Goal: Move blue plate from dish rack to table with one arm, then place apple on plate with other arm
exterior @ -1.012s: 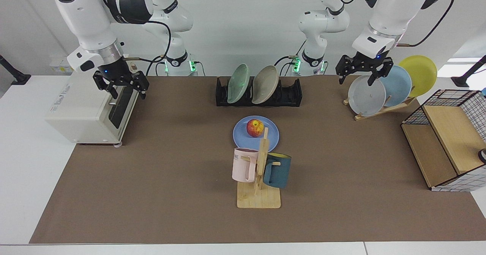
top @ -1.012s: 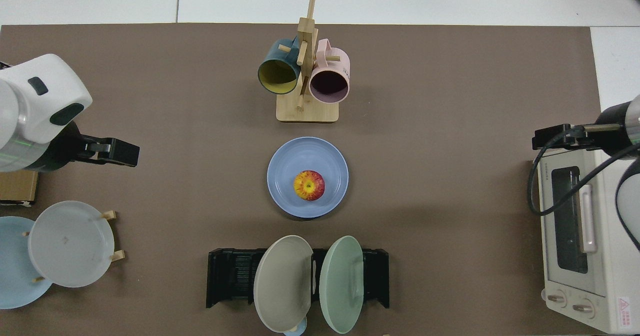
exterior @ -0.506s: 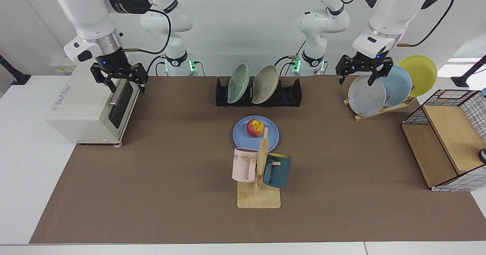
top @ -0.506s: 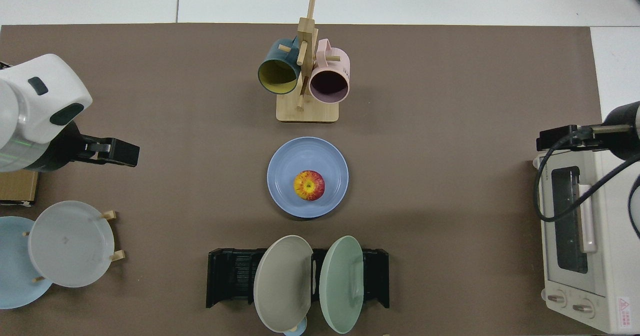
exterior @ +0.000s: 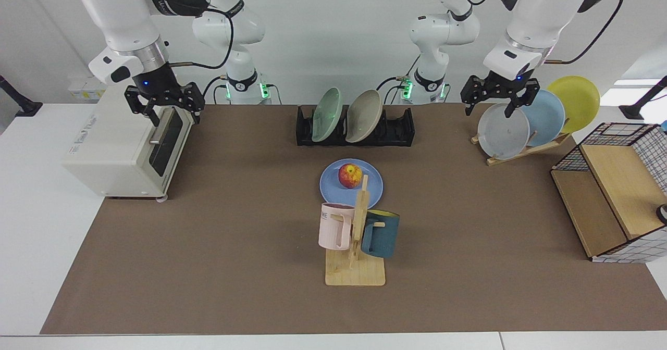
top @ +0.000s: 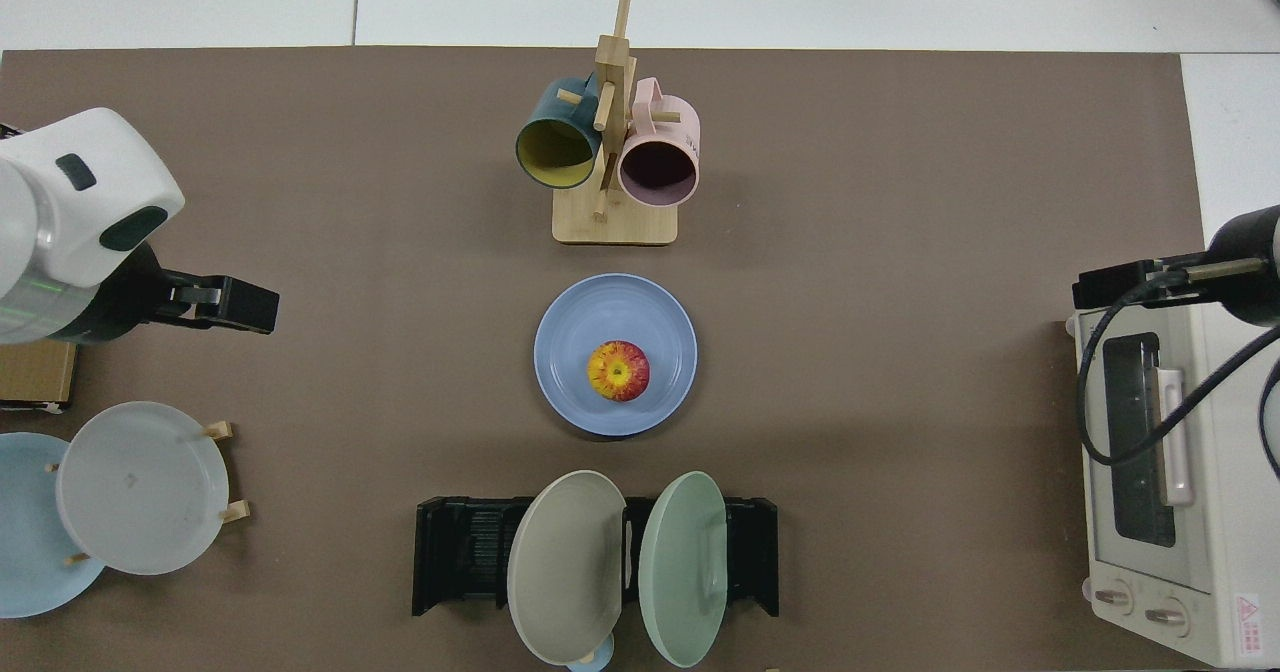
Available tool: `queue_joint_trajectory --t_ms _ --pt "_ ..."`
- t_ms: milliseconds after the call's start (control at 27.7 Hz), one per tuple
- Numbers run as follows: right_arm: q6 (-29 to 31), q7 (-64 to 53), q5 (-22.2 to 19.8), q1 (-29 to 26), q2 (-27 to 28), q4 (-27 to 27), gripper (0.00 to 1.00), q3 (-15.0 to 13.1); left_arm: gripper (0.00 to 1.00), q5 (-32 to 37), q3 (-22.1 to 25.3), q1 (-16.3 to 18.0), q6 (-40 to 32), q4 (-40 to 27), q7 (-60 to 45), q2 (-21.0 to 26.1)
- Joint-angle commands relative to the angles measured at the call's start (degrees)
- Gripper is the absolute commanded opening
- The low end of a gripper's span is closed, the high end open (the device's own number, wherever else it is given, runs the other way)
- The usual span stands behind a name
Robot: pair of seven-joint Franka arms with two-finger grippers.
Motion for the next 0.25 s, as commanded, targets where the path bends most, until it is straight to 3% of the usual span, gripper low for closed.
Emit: queue_joint_trajectory --t_ms 0,217 --pt "-0.53 1.18 0.68 -0.86 -0.06 0.62 1.0 0.91 1.0 -0.74 0.16 0.29 -1.22 0.69 0.71 -0.31" --pt "-0.44 1.8 1.3 -0.59 -0.14 0.53 1.0 0.91 1.0 -0.74 0.16 0.29 -1.22 0.78 0.62 -0.32"
